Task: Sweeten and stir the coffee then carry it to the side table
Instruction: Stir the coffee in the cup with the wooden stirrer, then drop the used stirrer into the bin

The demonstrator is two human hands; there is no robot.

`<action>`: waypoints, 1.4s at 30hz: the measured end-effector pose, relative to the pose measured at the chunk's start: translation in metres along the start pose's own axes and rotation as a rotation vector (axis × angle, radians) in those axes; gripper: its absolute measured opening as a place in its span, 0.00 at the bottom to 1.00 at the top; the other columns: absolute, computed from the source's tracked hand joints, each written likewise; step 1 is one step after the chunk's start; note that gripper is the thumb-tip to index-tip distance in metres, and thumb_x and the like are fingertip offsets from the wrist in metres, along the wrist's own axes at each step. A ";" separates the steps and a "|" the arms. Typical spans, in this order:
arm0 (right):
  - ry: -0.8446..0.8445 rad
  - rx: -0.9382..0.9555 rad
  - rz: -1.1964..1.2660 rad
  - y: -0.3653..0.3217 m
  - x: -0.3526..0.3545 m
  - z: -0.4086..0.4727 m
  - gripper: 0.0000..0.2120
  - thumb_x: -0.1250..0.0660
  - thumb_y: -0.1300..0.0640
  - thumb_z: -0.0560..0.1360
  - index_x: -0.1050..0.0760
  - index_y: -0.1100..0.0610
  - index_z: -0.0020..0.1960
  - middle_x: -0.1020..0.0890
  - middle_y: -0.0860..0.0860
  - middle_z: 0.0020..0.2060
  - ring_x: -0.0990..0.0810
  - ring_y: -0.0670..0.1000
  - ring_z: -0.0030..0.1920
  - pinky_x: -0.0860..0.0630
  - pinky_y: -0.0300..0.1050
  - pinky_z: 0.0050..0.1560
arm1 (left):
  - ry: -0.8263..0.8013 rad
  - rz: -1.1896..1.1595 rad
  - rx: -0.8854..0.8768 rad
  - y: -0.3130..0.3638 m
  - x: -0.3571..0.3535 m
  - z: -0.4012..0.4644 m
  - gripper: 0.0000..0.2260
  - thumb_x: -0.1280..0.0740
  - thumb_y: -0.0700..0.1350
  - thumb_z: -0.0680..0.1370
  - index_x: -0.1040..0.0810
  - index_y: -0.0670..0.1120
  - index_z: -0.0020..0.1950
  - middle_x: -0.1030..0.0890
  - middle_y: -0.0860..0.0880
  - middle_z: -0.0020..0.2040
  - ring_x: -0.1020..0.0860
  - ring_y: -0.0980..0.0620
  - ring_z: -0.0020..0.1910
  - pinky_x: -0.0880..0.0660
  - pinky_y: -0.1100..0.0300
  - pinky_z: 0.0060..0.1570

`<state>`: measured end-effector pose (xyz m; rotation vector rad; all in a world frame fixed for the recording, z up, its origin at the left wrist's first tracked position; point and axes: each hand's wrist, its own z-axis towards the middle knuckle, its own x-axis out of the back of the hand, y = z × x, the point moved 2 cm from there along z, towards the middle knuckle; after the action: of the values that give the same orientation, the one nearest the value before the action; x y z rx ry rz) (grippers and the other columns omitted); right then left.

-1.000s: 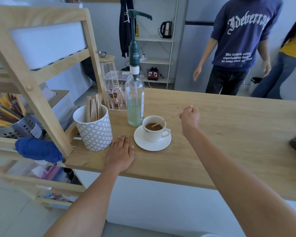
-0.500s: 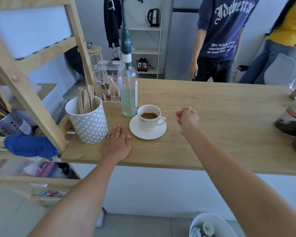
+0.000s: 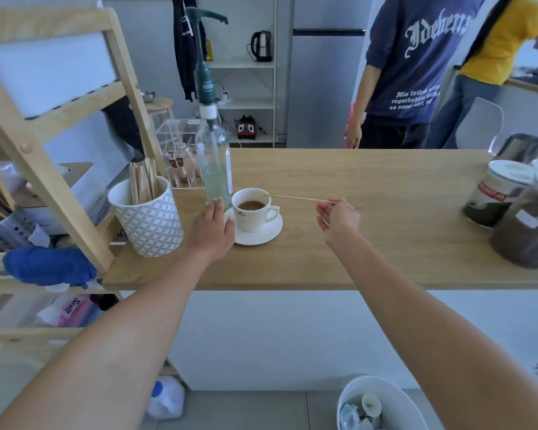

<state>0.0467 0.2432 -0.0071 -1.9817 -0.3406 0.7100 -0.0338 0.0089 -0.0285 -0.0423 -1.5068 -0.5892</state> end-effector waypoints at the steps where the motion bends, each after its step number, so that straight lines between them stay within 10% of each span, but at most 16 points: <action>1: 0.006 0.004 0.021 -0.006 0.011 -0.003 0.15 0.51 0.58 0.81 0.32 0.53 0.38 0.22 0.51 0.33 0.22 0.46 0.35 0.30 0.40 0.37 | 0.012 0.022 -0.031 0.014 0.003 0.000 0.26 0.53 0.50 0.83 0.53 0.41 0.79 0.51 0.43 0.80 0.52 0.47 0.79 0.53 0.51 0.77; 19: 0.403 0.176 0.116 -0.085 0.312 -0.061 0.10 0.47 0.58 0.81 0.29 0.58 0.45 0.21 0.52 0.32 0.22 0.48 0.36 0.25 0.39 0.41 | -0.207 0.128 -0.516 0.277 -0.102 -0.089 0.26 0.50 0.49 0.83 0.50 0.39 0.79 0.47 0.42 0.80 0.49 0.45 0.79 0.50 0.53 0.76; 27: 0.529 0.292 -0.421 -0.056 0.381 -0.082 0.11 0.46 0.54 0.80 0.27 0.55 0.46 0.17 0.49 0.37 0.20 0.50 0.44 0.26 0.43 0.44 | -0.273 0.210 -0.410 0.293 -0.146 -0.120 0.29 0.53 0.53 0.83 0.52 0.38 0.79 0.54 0.40 0.80 0.54 0.43 0.79 0.55 0.49 0.77; 38: 0.288 0.215 -1.134 0.046 0.392 -0.075 0.14 0.45 0.56 0.80 0.22 0.56 0.57 0.15 0.55 0.48 0.19 0.56 0.50 0.28 0.42 0.43 | -0.193 0.260 -0.377 0.286 -0.170 -0.133 0.29 0.54 0.55 0.83 0.52 0.40 0.79 0.53 0.43 0.80 0.54 0.45 0.79 0.59 0.46 0.76; 42: 0.173 0.102 -1.223 0.071 0.395 -0.073 0.18 0.42 0.52 0.80 0.26 0.56 0.67 0.19 0.55 0.61 0.23 0.55 0.64 0.28 0.44 0.61 | -0.154 0.196 -0.385 0.282 -0.175 -0.133 0.29 0.52 0.54 0.83 0.50 0.39 0.78 0.50 0.41 0.80 0.52 0.43 0.79 0.57 0.47 0.77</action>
<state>0.3996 0.3575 -0.1764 -1.3447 -1.2166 -0.2284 0.2070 0.2602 -0.1124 -0.5369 -1.4969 -0.7214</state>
